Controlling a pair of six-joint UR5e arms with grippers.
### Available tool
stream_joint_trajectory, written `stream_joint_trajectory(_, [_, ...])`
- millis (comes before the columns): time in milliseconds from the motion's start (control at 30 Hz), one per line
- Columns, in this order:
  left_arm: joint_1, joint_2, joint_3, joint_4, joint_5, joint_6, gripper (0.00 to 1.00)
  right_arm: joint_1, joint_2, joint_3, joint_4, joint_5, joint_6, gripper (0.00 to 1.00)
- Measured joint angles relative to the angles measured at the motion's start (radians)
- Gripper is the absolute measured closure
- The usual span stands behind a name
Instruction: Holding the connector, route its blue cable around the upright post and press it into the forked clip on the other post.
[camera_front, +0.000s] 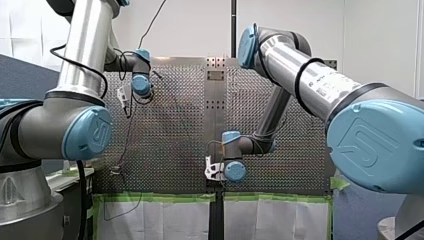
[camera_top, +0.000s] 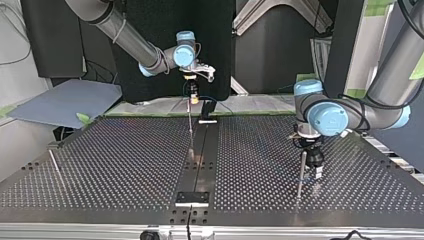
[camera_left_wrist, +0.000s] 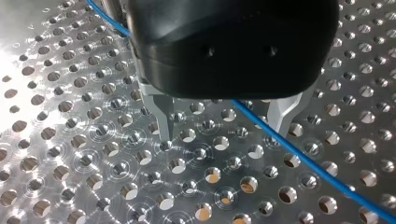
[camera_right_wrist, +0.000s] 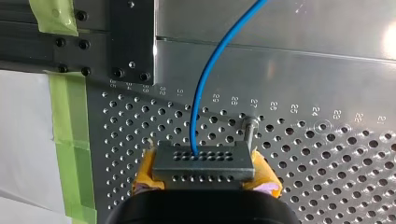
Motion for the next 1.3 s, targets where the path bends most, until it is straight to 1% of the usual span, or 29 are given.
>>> stream_joint_trajectory(1300, [0.0, 0.0, 0.0, 0.0, 0.0, 0.0, 0.0, 0.0, 0.0, 0.0, 0.0, 0.0, 0.0, 1.0])
